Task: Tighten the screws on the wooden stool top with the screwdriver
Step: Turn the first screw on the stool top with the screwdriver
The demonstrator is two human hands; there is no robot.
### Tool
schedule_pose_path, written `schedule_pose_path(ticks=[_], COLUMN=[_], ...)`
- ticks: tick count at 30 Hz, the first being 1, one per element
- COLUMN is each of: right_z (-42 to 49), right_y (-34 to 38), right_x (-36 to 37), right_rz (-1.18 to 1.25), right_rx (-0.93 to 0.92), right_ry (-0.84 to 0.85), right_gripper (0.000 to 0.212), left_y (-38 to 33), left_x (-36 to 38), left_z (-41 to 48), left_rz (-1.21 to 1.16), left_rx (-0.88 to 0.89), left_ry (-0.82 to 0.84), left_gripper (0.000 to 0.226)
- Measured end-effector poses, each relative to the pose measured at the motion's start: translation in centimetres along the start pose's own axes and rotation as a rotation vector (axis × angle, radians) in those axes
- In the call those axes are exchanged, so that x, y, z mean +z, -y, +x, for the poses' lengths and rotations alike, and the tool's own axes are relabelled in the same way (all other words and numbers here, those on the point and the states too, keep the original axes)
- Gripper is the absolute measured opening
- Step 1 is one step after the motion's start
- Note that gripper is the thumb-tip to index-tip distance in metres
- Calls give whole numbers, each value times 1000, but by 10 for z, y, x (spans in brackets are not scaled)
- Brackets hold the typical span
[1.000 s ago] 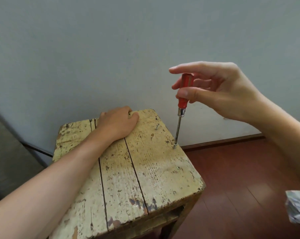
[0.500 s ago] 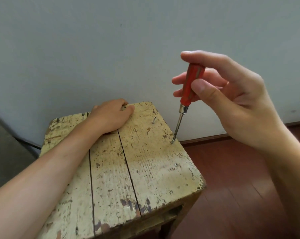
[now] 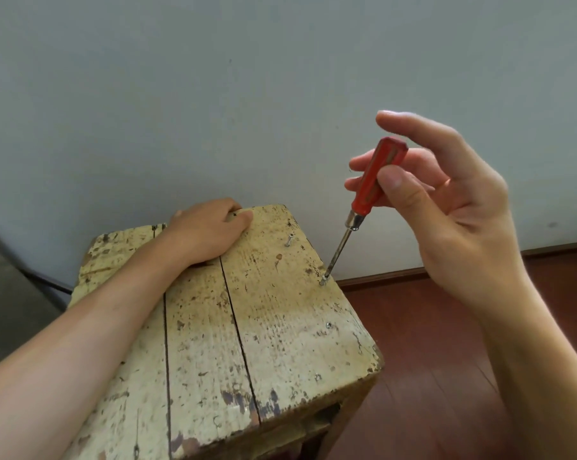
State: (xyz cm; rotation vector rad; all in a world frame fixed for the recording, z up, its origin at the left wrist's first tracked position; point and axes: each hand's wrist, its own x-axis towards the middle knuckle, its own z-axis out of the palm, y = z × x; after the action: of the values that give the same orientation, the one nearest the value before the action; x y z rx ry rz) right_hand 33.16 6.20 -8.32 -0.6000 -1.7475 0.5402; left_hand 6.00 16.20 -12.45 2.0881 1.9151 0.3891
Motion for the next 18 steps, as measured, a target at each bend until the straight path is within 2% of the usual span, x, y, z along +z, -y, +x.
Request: schedule_pose_path(ticks=[9, 14, 18], right_z=[-4, -4, -5], right_y=[0, 1, 0], right_x=[-1, 1, 4], right_rz=[-22, -50, -79], right_rx=[-5, 6, 21], right_ry=[-31, -123, -177], right_gripper=[38, 25, 26], left_y=[0, -1, -1], left_x=[1, 0, 0], left_z=[0, -1, -2], left_rz=[17, 24, 27], left_rx=[1, -1, -3], left_ry=[1, -2, -6], left_gripper=[50, 50, 51])
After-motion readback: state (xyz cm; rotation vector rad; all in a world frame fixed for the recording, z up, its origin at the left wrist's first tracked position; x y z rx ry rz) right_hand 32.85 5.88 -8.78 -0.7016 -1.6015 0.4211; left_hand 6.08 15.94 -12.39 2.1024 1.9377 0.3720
